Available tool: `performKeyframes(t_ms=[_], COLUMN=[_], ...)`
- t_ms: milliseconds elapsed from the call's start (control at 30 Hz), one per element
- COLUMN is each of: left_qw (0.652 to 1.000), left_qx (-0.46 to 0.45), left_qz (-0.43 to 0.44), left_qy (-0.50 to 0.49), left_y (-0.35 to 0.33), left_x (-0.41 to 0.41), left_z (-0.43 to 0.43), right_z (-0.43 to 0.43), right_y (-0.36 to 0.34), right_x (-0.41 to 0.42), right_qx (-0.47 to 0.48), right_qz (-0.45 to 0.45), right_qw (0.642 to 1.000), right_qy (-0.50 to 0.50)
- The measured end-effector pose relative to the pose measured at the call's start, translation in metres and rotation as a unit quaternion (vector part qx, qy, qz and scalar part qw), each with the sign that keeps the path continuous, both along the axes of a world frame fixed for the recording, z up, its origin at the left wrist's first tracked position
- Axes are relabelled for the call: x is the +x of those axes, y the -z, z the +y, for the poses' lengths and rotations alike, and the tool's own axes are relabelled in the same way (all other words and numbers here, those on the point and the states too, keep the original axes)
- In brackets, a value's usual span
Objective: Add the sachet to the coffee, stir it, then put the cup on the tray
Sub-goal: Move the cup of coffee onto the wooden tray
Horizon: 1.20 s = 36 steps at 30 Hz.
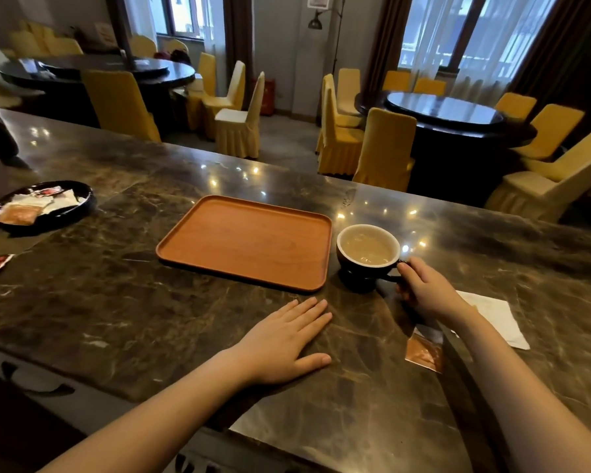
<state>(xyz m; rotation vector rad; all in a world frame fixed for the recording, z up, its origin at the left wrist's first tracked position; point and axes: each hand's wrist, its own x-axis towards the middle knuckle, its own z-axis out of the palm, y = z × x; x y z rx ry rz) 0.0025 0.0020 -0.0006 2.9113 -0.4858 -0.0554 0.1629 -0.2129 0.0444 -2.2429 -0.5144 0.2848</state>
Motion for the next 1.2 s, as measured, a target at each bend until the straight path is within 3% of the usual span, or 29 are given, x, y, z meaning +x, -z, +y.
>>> performKeyframes(t_ms=[233, 367, 500, 600, 833, 1200], left_qw=[0.999, 0.996, 0.963, 0.926, 0.902, 0.915], left_qx=[0.005, -0.072, -0.105, -0.096, -0.055, -0.087], left_qz=[0.033, -0.054, -0.177, -0.198, -0.095, -0.093], left_qy=[0.03, 0.017, -0.171, -0.307, -0.417, -0.383], left_y=[-0.016, -0.043, -0.053, -0.052, -0.027, -0.014], left_x=[0.002, -0.005, -0.009, -0.003, 0.025, 0.037], left_z=[0.007, 0.047, 0.119, 0.171, 0.248, 0.26], right_z=[0.02, 0.047, 0.079, 0.104, 0.155, 0.191], right_y=[-0.017, -0.029, -0.034, -0.033, -0.025, -0.011], right_x=[-0.008, -0.014, -0.017, -0.017, -0.014, -0.003], right_qx=[0.028, 0.039, 0.047, 0.043, 0.038, 0.025], right_qz=[-0.023, -0.015, -0.009, -0.012, 0.018, 0.053], right_qw=[0.999, 0.998, 0.998, 0.997, 0.997, 0.997], right_qy=[-0.019, -0.038, -0.049, -0.063, -0.07, -0.056])
